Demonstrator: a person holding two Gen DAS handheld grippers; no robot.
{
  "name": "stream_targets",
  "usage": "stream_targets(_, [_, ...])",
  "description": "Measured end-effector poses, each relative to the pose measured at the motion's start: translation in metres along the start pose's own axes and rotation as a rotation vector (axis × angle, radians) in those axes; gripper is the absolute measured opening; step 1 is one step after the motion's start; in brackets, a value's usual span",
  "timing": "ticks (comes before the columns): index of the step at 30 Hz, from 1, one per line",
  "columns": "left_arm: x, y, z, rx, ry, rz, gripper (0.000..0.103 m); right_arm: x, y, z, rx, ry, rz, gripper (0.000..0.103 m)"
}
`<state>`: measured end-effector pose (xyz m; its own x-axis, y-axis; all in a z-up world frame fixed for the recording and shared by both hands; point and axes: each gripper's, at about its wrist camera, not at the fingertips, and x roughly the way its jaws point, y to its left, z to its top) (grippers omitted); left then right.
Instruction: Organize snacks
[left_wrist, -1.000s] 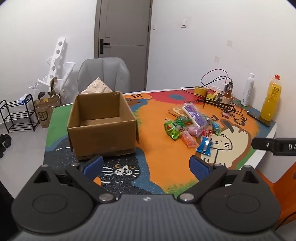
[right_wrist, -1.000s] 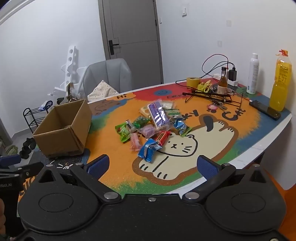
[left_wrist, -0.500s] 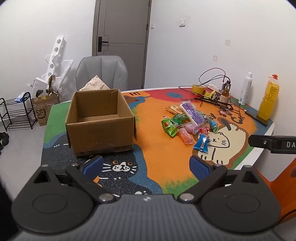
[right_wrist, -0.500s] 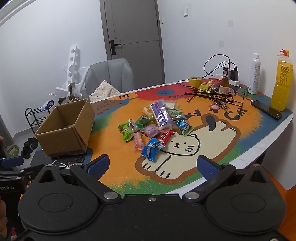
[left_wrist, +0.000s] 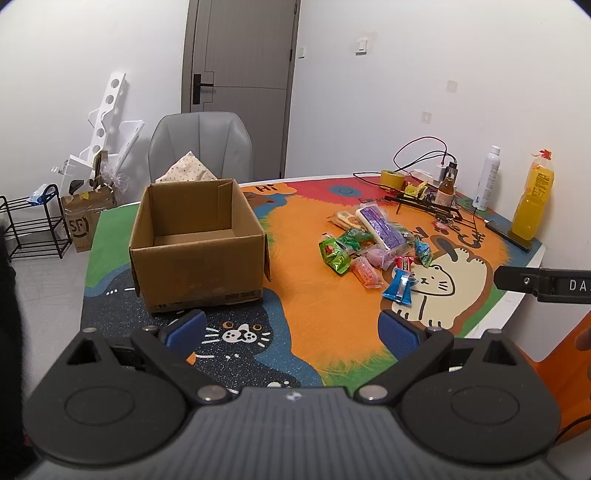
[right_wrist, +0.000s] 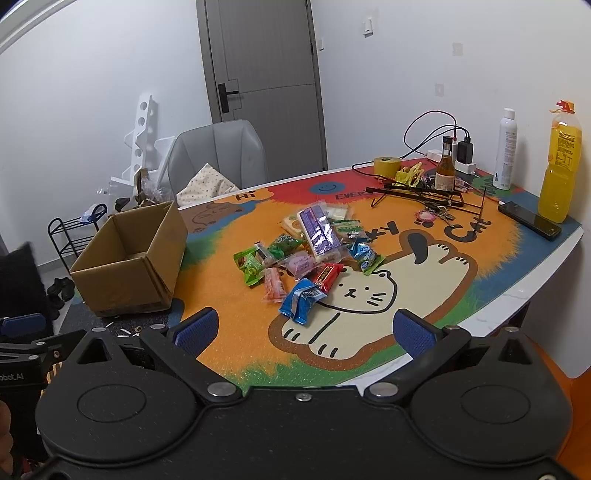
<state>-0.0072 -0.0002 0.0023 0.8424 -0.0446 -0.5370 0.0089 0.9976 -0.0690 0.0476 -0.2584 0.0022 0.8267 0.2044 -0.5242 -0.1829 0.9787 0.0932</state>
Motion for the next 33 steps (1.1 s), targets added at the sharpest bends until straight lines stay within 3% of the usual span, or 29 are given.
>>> stream_targets(33, [-0.0063, 0.0007, 0.0052, 0.004, -0.015, 0.002, 0.099, -0.0030, 0.0002, 0.0014, -0.016, -0.020, -0.009, 0.103])
